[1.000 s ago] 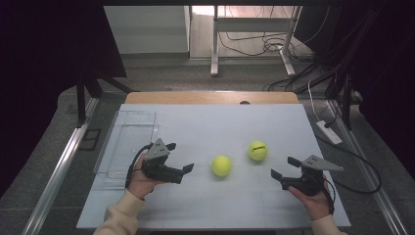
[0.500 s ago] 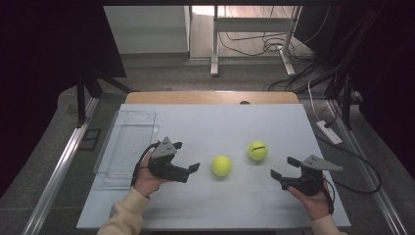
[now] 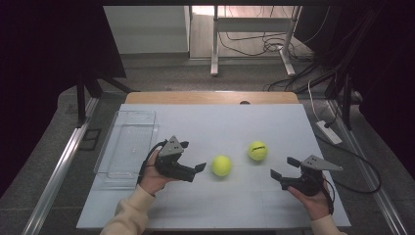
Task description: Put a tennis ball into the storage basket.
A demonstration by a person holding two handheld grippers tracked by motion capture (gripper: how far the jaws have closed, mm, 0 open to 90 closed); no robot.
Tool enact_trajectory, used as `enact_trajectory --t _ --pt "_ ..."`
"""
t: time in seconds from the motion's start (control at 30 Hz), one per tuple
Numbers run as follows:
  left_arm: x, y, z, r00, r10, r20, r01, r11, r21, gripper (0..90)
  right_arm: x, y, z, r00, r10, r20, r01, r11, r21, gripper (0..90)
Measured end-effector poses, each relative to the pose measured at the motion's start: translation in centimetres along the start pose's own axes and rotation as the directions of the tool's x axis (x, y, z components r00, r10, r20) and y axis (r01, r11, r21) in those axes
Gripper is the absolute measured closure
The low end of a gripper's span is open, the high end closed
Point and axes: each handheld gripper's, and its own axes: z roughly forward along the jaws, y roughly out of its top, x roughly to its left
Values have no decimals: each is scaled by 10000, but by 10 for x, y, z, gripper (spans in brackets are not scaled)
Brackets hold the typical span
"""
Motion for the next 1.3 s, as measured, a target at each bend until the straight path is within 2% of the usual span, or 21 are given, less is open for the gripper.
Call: enact_trajectory --t 0.77,1.3 --pt "-5 12 19 9994 272 218 -278 9993 248 36 -2 0 0 10000 68 31 -68 10000 13 130" --pt "-8 22 37 9979 503 403 -527 9967 621 34 -3 0 0 9999 104 27 -104 9999 -9 131"
